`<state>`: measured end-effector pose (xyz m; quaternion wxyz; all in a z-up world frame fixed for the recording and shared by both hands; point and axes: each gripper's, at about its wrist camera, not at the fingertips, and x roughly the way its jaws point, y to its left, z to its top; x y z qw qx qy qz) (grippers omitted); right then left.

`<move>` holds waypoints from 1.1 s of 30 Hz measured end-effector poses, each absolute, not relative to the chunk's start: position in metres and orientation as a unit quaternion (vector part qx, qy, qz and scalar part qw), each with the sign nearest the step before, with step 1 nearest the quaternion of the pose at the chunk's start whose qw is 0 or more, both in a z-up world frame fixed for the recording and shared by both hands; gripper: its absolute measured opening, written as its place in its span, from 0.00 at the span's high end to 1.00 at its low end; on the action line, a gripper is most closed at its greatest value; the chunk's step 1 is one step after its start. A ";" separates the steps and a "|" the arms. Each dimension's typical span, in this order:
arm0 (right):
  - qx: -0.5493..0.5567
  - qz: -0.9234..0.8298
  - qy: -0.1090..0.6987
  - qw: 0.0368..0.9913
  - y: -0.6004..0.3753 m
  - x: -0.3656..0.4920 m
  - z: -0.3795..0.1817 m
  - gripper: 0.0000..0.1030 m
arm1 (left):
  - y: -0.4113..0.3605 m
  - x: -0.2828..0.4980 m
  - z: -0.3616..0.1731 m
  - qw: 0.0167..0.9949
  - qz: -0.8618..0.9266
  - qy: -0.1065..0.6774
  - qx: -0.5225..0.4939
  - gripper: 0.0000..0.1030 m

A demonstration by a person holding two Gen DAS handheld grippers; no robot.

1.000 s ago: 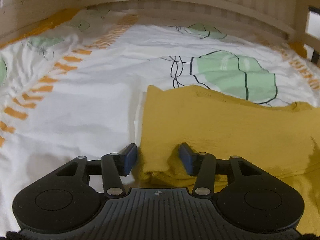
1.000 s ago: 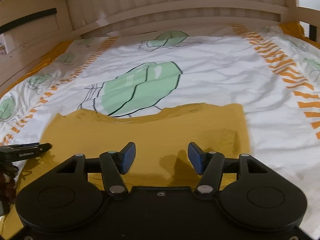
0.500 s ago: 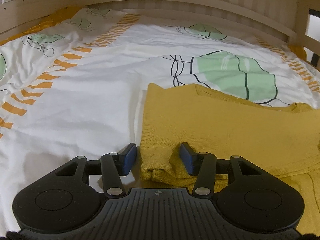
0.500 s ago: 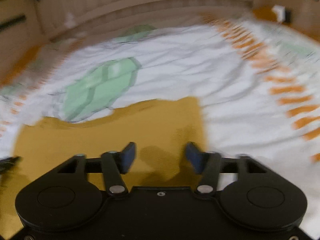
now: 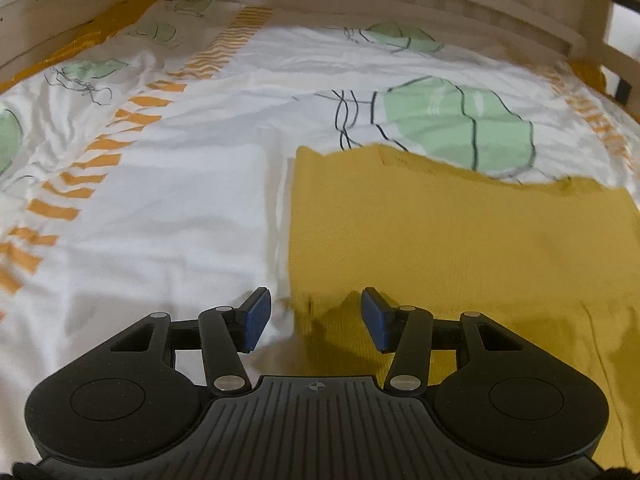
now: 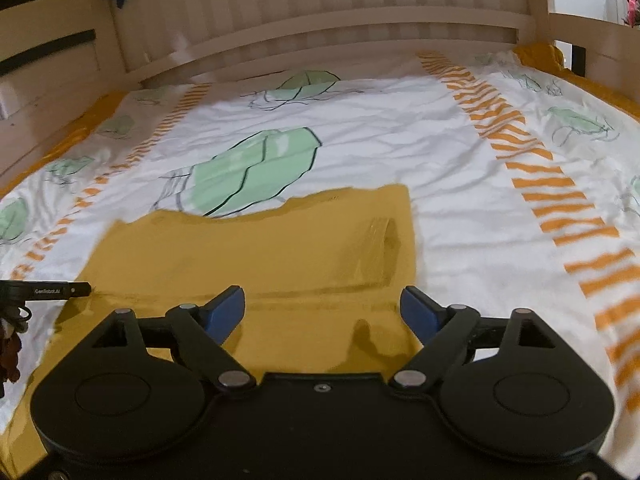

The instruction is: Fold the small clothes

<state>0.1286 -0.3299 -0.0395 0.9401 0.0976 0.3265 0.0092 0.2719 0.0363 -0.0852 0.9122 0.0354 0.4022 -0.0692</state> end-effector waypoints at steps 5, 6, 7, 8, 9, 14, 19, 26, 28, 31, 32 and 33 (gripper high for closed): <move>0.113 0.014 0.318 0.941 -0.324 0.094 -0.033 0.11 | 0.044 0.214 -0.065 0.918 -0.062 0.389 0.042 0.53; 0.115 0.014 0.316 0.942 -0.323 0.088 -0.031 0.11 | 0.046 0.199 -0.060 0.922 -0.058 0.380 0.038 0.53; 0.116 0.013 0.313 0.943 -0.321 0.082 -0.030 0.10 | 0.047 0.187 -0.054 0.926 -0.052 0.372 0.038 0.53; 0.117 0.014 0.309 0.944 -0.319 0.074 -0.028 0.06 | 0.046 0.176 -0.048 0.930 -0.044 0.364 0.042 0.53; 0.118 0.015 0.306 0.945 -0.318 0.068 -0.026 0.04 | 0.046 0.164 -0.043 0.934 -0.037 0.353 0.048 0.53; 0.108 0.009 0.293 0.950 -0.311 0.037 -0.019 0.00 | 0.048 0.104 -0.023 0.953 -0.036 0.299 0.040 0.52; 0.107 -0.018 0.290 0.951 -0.311 0.006 -0.018 0.00 | 0.052 0.079 -0.025 0.942 -0.058 0.328 0.029 0.52; 0.118 -0.041 0.299 0.946 -0.317 -0.023 -0.021 0.00 | 0.064 0.050 -0.037 0.923 -0.063 0.379 0.014 0.52; 0.119 -0.043 0.304 0.944 -0.318 -0.028 -0.023 0.00 | 0.067 0.043 -0.042 0.918 -0.066 0.392 0.008 0.52; 0.123 -0.042 0.311 0.941 -0.317 -0.036 -0.027 0.00 | 0.069 0.035 -0.049 0.911 -0.071 0.406 0.004 0.52; 0.124 -0.042 0.314 0.940 -0.317 -0.038 -0.028 0.00 | 0.068 0.033 -0.051 0.908 -0.073 0.412 0.004 0.52; 0.124 -0.042 0.316 0.940 -0.316 -0.041 -0.029 0.00 | 0.067 0.031 -0.053 0.907 -0.075 0.415 0.004 0.52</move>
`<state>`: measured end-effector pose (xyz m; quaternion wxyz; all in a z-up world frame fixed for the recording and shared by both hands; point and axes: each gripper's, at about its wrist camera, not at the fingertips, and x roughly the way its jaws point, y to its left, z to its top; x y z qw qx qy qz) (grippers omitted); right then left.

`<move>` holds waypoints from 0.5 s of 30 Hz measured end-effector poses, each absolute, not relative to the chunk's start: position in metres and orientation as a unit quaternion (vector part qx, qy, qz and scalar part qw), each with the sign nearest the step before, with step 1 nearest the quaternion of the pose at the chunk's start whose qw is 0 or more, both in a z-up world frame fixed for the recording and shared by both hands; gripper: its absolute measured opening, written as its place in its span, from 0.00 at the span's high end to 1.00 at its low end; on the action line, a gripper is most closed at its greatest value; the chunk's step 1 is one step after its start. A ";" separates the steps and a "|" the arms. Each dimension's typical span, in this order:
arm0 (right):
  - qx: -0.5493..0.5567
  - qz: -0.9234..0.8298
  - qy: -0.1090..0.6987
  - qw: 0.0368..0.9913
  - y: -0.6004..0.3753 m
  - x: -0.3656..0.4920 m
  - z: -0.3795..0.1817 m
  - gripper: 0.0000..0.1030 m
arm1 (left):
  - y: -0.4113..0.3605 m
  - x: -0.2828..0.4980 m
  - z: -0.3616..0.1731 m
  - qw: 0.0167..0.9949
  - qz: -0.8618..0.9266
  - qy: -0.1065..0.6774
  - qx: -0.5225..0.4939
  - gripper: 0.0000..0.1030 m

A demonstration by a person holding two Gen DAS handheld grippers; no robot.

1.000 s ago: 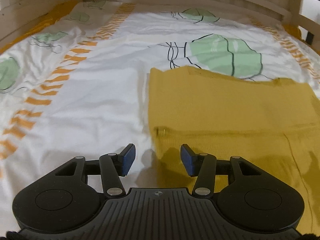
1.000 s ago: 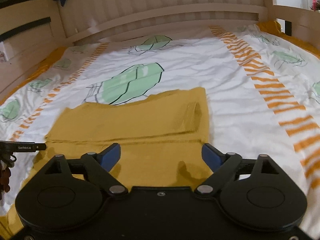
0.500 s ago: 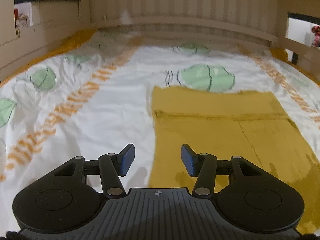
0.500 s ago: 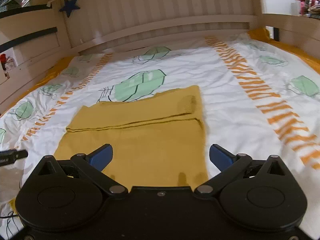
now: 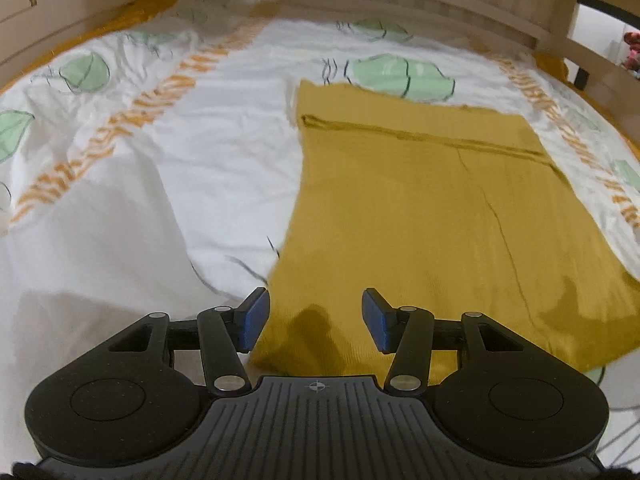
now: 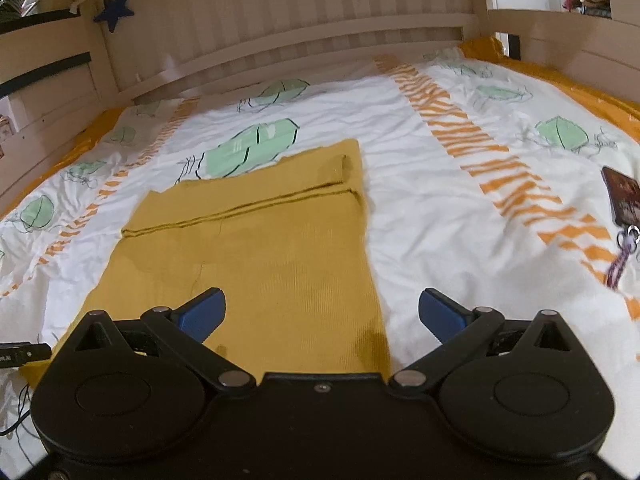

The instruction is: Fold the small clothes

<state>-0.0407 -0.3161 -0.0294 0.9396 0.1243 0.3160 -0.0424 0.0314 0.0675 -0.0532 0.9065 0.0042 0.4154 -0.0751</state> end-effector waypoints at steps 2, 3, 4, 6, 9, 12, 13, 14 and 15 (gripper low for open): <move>0.124 -0.043 0.322 0.937 -0.315 -0.045 -0.032 0.00 | 0.065 0.026 -0.054 0.907 -0.075 0.415 0.008 0.52; 0.125 -0.043 0.326 0.936 -0.315 -0.047 -0.033 0.00 | 0.064 0.023 -0.053 0.908 -0.072 0.412 0.013 0.52; 0.127 -0.044 0.330 0.934 -0.315 -0.048 -0.034 0.00 | 0.063 0.020 -0.052 0.911 -0.068 0.405 0.019 0.52; 0.131 -0.043 0.333 0.933 -0.314 -0.049 -0.034 0.00 | 0.062 0.014 -0.050 0.915 -0.063 0.398 0.031 0.52; 0.137 -0.046 0.342 0.928 -0.315 -0.049 -0.035 0.00 | 0.062 0.010 -0.049 0.915 -0.055 0.398 0.045 0.52; 0.144 -0.047 0.350 0.924 -0.317 -0.050 -0.037 0.00 | 0.068 0.013 -0.053 0.907 -0.048 0.417 0.038 0.52; 0.144 -0.048 0.352 0.923 -0.317 -0.050 -0.038 0.00 | 0.072 0.014 -0.054 0.905 -0.048 0.422 0.031 0.52; 0.144 -0.047 0.355 0.923 -0.317 -0.051 -0.039 0.00 | 0.074 0.015 -0.055 0.902 -0.047 0.428 0.028 0.52; 0.143 -0.046 0.356 0.922 -0.317 -0.051 -0.039 0.00 | 0.075 0.017 -0.056 0.900 -0.046 0.433 0.026 0.52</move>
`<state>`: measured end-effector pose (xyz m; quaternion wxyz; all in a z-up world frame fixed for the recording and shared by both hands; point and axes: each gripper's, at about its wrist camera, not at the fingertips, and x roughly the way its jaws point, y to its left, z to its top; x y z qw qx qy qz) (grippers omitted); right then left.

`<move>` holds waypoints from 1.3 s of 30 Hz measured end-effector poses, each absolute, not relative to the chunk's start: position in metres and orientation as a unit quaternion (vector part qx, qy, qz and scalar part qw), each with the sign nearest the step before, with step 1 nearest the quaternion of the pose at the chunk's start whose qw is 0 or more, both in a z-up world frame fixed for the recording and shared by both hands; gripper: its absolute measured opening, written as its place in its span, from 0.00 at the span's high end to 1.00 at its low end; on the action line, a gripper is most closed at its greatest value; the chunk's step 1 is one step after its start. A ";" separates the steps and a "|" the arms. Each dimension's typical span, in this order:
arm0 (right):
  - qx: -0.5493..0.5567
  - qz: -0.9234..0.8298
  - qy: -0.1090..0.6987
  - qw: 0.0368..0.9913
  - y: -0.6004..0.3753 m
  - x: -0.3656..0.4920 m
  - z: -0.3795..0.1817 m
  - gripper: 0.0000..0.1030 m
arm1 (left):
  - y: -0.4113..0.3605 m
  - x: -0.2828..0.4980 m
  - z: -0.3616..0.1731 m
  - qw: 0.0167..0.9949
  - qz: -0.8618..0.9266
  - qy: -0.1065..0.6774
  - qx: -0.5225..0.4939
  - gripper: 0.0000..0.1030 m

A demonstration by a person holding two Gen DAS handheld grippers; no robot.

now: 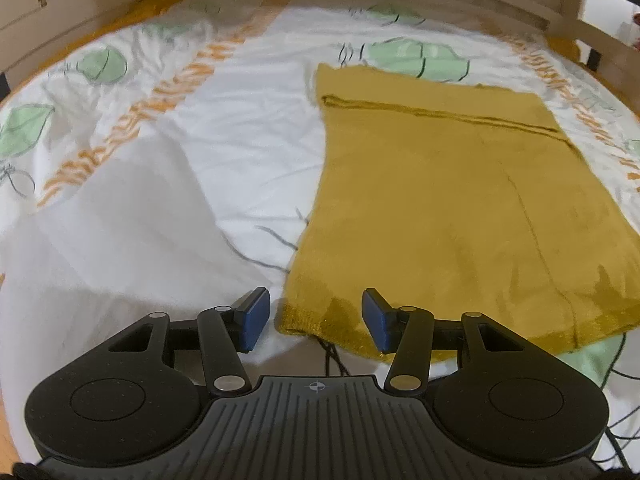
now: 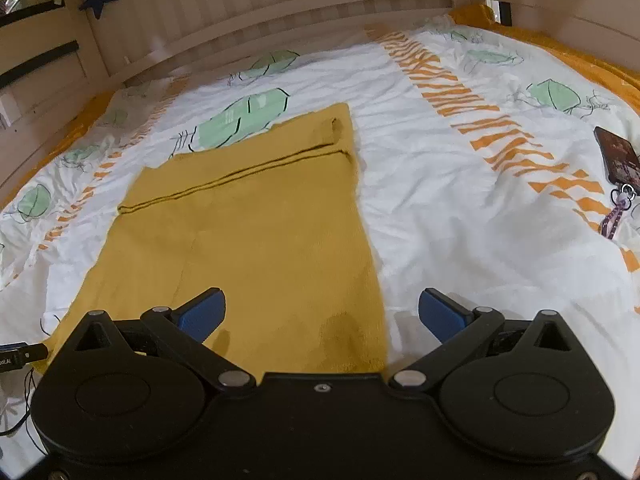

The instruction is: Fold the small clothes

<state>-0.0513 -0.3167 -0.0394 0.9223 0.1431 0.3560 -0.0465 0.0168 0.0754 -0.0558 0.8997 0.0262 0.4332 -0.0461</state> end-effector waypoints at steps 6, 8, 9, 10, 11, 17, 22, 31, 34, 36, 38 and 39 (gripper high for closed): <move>0.131 -0.044 0.372 0.918 -0.313 -0.051 -0.043 0.00 | 0.074 0.027 -0.065 0.884 -0.060 0.462 0.042 0.49; 0.128 -0.043 0.376 0.917 -0.313 -0.052 -0.044 0.00 | 0.072 0.030 -0.068 0.879 -0.072 0.470 0.044 0.44; 0.128 -0.043 0.378 0.916 -0.313 -0.052 -0.044 0.00 | 0.072 0.031 -0.070 0.876 -0.079 0.473 0.045 0.42; 0.127 -0.043 0.379 0.916 -0.313 -0.051 -0.044 0.00 | 0.071 0.032 -0.071 0.874 -0.084 0.476 0.047 0.41; 0.126 -0.043 0.380 0.915 -0.313 -0.051 -0.044 0.00 | 0.070 0.033 -0.073 0.873 -0.088 0.478 0.049 0.40; 0.126 -0.037 0.403 0.906 -0.313 -0.045 -0.045 0.00 | 0.073 0.042 -0.079 0.862 -0.114 0.492 0.033 0.39; 0.135 -0.018 0.422 0.897 -0.313 -0.044 -0.045 0.00 | 0.072 0.049 -0.083 0.855 -0.131 0.501 0.025 0.38; 0.163 0.006 0.434 0.886 -0.312 -0.028 -0.054 0.00 | 0.067 0.059 -0.090 0.847 -0.155 0.509 0.022 0.31; 0.190 0.026 0.441 0.877 -0.314 -0.024 -0.057 0.00 | 0.068 0.059 -0.090 0.846 -0.159 0.509 0.021 0.30; 0.202 0.030 0.442 0.874 -0.315 -0.025 -0.056 0.00 | 0.070 0.057 -0.088 0.846 -0.164 0.508 0.017 0.30; 0.213 0.034 0.443 0.870 -0.318 -0.027 -0.055 0.00 | 0.071 0.054 -0.087 0.845 -0.171 0.507 0.015 0.30; 0.219 0.035 0.443 0.869 -0.319 -0.028 -0.054 0.00 | 0.072 0.054 -0.086 0.845 -0.174 0.506 0.014 0.30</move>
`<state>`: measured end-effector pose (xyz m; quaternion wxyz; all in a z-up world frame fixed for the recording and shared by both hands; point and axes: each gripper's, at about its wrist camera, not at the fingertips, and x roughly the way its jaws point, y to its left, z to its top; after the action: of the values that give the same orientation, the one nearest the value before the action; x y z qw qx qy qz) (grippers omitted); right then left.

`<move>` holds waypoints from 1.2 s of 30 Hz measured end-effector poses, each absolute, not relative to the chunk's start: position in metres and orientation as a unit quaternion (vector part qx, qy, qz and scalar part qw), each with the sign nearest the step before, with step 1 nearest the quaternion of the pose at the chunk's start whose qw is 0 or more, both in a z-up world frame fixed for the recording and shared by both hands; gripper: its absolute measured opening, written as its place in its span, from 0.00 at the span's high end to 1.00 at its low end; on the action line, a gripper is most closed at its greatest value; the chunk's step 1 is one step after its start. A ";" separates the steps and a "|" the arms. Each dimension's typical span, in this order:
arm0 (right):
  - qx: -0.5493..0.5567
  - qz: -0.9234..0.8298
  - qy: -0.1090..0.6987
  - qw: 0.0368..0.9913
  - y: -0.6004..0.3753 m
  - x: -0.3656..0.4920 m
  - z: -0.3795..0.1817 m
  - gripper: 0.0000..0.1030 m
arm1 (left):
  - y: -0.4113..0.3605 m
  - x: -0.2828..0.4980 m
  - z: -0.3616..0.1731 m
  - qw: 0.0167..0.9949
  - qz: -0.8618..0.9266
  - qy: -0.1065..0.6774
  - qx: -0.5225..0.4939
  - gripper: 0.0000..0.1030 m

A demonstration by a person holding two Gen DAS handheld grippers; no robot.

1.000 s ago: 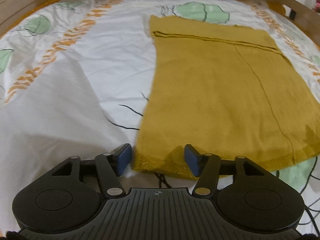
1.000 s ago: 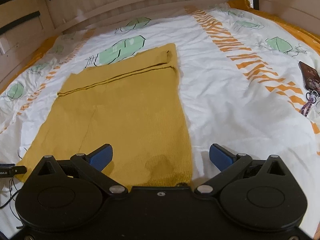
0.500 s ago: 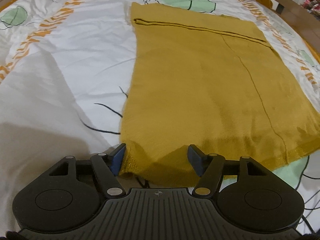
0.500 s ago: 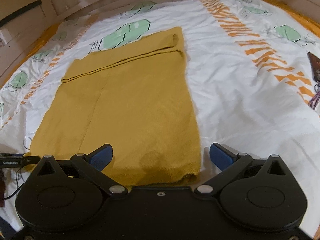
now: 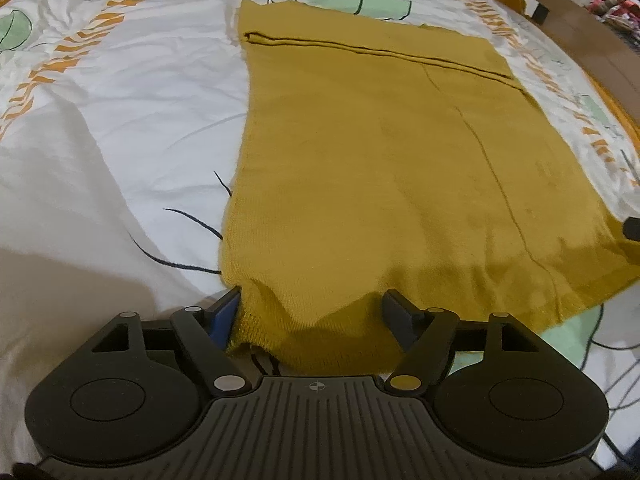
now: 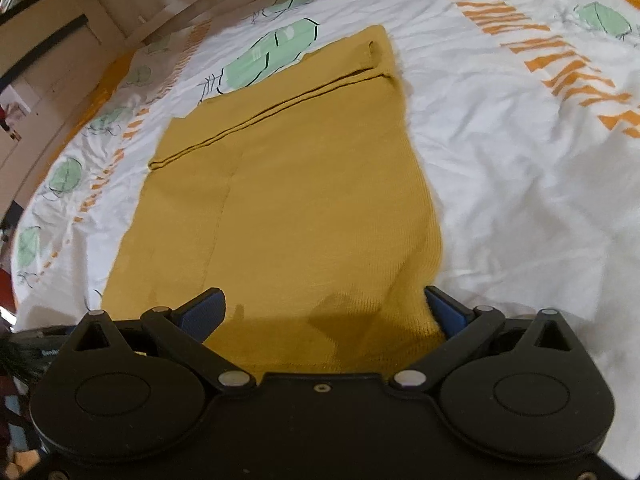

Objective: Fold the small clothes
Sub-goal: 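Move both tools down to the sweater's ribbed hem, then close the left tool on the hem while the right tool grasps it too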

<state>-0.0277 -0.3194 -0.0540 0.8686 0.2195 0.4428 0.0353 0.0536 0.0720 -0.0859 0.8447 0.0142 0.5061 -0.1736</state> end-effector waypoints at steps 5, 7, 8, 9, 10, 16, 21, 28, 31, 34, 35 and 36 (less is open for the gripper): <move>0.242 0.043 0.447 0.860 -0.321 -0.032 -0.049 0.01 | 0.072 0.046 -0.082 0.844 -0.183 0.504 0.021 0.30; 0.244 0.045 0.451 0.857 -0.321 -0.034 -0.048 0.01 | 0.071 0.044 -0.081 0.844 -0.184 0.503 0.027 0.31; 0.245 0.046 0.454 0.856 -0.321 -0.035 -0.047 0.01 | 0.071 0.042 -0.081 0.844 -0.183 0.503 0.029 0.31; 0.246 0.046 0.455 0.854 -0.321 -0.035 -0.046 0.01 | 0.071 0.041 -0.079 0.845 -0.179 0.503 0.028 0.33; 0.247 0.047 0.457 0.853 -0.321 -0.035 -0.045 0.01 | 0.072 0.040 -0.078 0.846 -0.176 0.503 0.027 0.33; 0.249 0.044 0.458 0.853 -0.321 -0.034 -0.047 0.01 | 0.077 0.040 -0.078 0.847 -0.167 0.505 0.017 0.37; 0.255 0.042 0.450 0.855 -0.320 -0.030 -0.052 0.00 | 0.070 0.048 -0.084 0.843 -0.167 0.510 0.020 0.38; 0.269 0.044 0.438 0.857 -0.326 -0.033 -0.049 0.04 | 0.072 0.051 -0.084 0.845 -0.162 0.510 0.005 0.46; 0.287 0.034 0.430 0.855 -0.334 -0.037 -0.046 0.11 | 0.080 0.051 -0.082 0.848 -0.148 0.508 -0.015 0.60; 0.299 0.024 0.425 0.854 -0.340 -0.039 -0.044 0.19 | 0.087 0.051 -0.079 0.849 -0.138 0.508 -0.037 0.72; 0.297 0.019 0.426 0.854 -0.340 -0.039 -0.044 0.24 | 0.089 0.050 -0.079 0.849 -0.137 0.508 -0.042 0.77; 0.292 0.014 0.428 0.855 -0.340 -0.039 -0.044 0.27 | 0.090 0.050 -0.078 0.850 -0.135 0.508 -0.046 0.79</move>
<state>-0.0393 -0.3402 -0.0442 0.8548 0.2924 0.4285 0.0143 0.0499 0.0901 -0.0781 0.8496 -0.0460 0.5079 -0.1348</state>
